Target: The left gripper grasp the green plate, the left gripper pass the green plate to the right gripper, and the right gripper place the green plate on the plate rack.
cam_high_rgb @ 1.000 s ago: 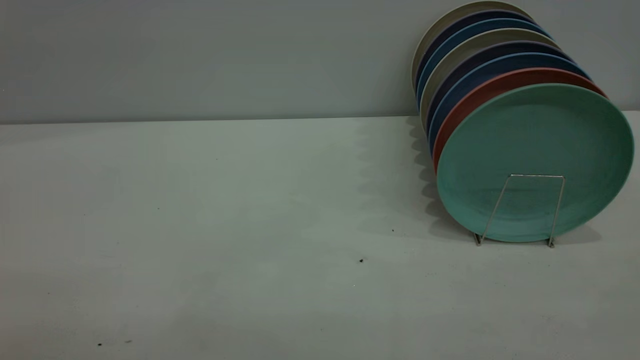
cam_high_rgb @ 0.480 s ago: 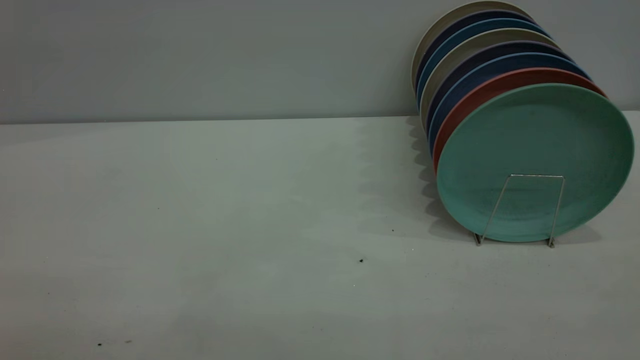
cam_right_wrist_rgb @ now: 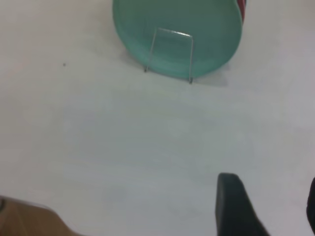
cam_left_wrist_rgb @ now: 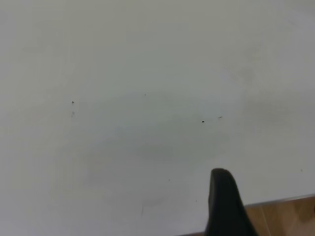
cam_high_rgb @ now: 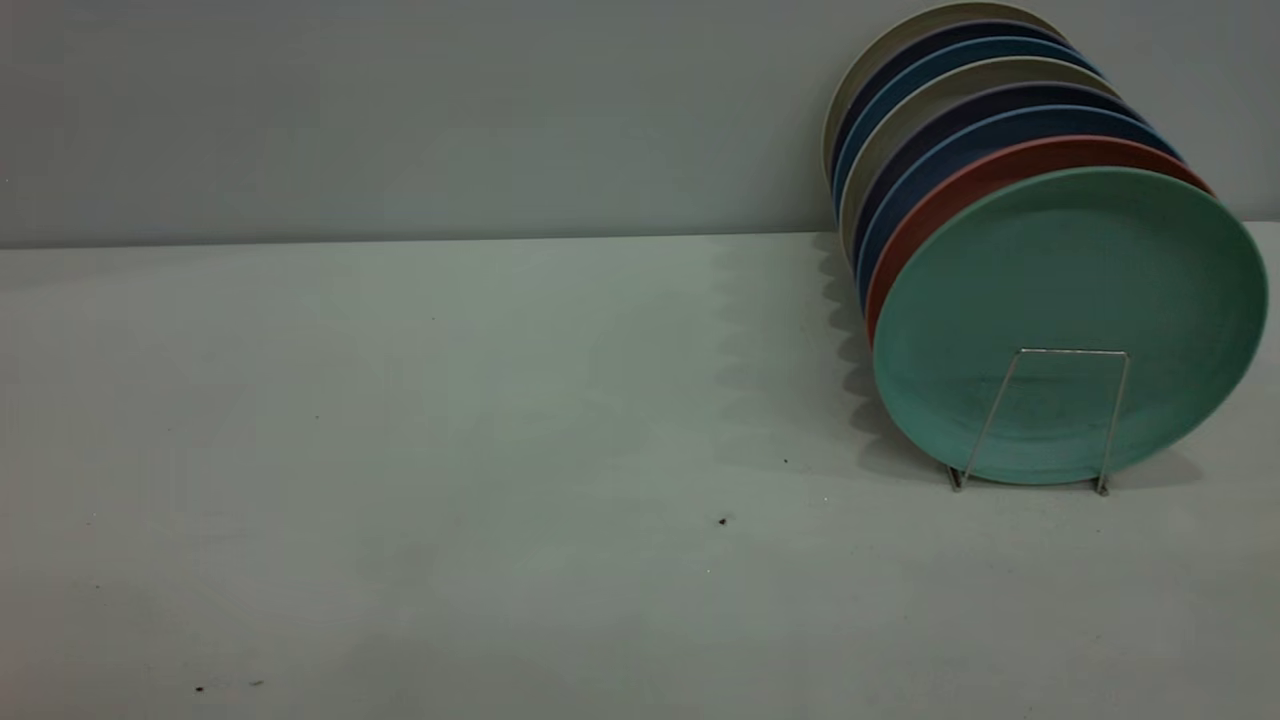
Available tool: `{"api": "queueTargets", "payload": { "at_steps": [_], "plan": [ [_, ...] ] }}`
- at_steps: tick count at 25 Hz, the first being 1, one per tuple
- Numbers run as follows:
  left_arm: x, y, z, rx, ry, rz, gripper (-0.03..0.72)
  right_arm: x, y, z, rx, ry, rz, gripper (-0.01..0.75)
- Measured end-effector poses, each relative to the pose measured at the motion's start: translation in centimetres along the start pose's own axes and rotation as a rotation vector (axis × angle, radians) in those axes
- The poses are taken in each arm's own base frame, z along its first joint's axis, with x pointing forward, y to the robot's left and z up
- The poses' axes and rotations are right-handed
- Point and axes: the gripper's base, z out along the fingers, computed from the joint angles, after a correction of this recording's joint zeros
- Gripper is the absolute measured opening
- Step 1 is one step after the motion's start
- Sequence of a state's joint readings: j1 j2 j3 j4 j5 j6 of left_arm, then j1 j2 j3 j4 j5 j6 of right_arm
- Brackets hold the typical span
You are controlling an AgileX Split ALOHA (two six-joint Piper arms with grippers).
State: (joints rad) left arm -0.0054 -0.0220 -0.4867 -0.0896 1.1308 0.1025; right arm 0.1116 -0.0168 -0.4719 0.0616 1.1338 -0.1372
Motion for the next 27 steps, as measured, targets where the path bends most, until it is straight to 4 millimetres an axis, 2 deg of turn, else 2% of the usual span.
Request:
{"api": "queueTargets", "payload": {
  "at_steps": [27],
  "plan": [
    [0.0, 0.0, 0.0, 0.001, 0.0, 0.001, 0.464, -0.02, 0.04, 0.03, 0.046, 0.004, 0.029, 0.371]
  ]
}}
